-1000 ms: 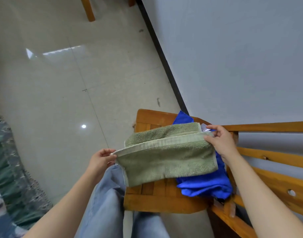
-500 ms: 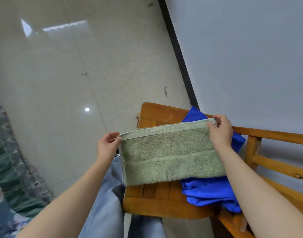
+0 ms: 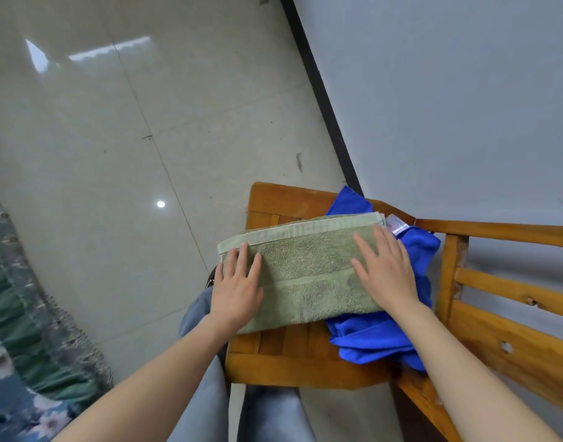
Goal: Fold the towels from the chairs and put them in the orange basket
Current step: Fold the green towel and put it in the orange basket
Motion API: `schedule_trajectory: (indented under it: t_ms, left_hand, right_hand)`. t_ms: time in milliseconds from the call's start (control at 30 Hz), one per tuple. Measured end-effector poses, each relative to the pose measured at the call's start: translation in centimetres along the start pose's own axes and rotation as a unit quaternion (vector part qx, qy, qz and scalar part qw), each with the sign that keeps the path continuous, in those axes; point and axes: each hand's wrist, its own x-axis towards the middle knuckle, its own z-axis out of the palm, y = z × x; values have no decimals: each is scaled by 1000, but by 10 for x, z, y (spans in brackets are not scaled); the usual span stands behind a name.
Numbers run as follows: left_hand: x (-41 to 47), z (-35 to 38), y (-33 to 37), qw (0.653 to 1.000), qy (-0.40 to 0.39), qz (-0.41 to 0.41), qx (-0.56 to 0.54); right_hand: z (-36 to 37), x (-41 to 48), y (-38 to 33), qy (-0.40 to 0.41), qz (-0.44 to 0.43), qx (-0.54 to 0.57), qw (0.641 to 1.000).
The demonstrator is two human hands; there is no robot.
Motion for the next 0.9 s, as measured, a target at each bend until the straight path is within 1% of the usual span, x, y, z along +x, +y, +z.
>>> schedule_trajectory:
  t_ms: [33, 100, 167, 233, 300, 367, 433, 467, 500, 567, 600, 667, 733, 767, 833, 867, 900]
  left_hand:
    - [-3, 0, 2, 1000, 6, 7, 8]
    - [-11, 0, 7, 999, 11, 27, 22]
    - [-23, 6, 13, 998, 19, 51, 17]
    - [-35, 15, 21, 997, 9, 75, 8]
    - [-47, 25, 28, 996, -17, 91, 16]
    - [-52, 31, 33, 995, -41, 87, 24]
    - [-51, 33, 32, 996, -39, 76, 27]
    - [-50, 34, 31, 996, -34, 70, 32]
    - [-50, 34, 30, 997, -33, 65, 37]
    - [-49, 35, 28, 997, -26, 62, 35]
    - [-48, 35, 27, 997, -21, 64, 27]
    - [-46, 27, 30, 998, -26, 61, 16]
    - [-42, 19, 36, 998, -13, 59, 12]
    - [-40, 18, 38, 998, -20, 61, 7]
    - [-37, 19, 38, 997, -57, 59, 8]
    - [-38, 20, 38, 996, -69, 60, 12]
    - [-38, 22, 38, 995, -71, 62, 14]
  right_hand:
    - [-2, -7, 1, 30, 28, 37, 998]
    - [0, -26, 6, 65, 112, 99, 987]
    - [6, -43, 13, 71, 203, 152, 965]
    - [10, -54, 16, 56, 264, 228, 936]
    - [12, -56, 14, 23, 288, 301, 909]
    - [14, -48, 12, 7, 313, 369, 875]
    - [9, -35, 9, 26, 345, 417, 841]
    - [6, -30, 10, 41, 344, 426, 836]
    - [1, -28, 10, 51, 338, 426, 838]
    - [-8, -29, 14, 79, 313, 411, 853]
    - [-12, -34, 17, 106, 300, 387, 865]
    - [-20, -50, 22, 183, 292, 307, 887]
    - [-19, -64, 26, 235, 303, 260, 886]
    - [-14, -68, 28, 232, 306, 246, 890]
    - [0, -70, 29, 187, 298, 228, 908]
    - [5, -71, 28, 170, 298, 234, 910]
    - [9, -70, 29, 165, 305, 255, 903]
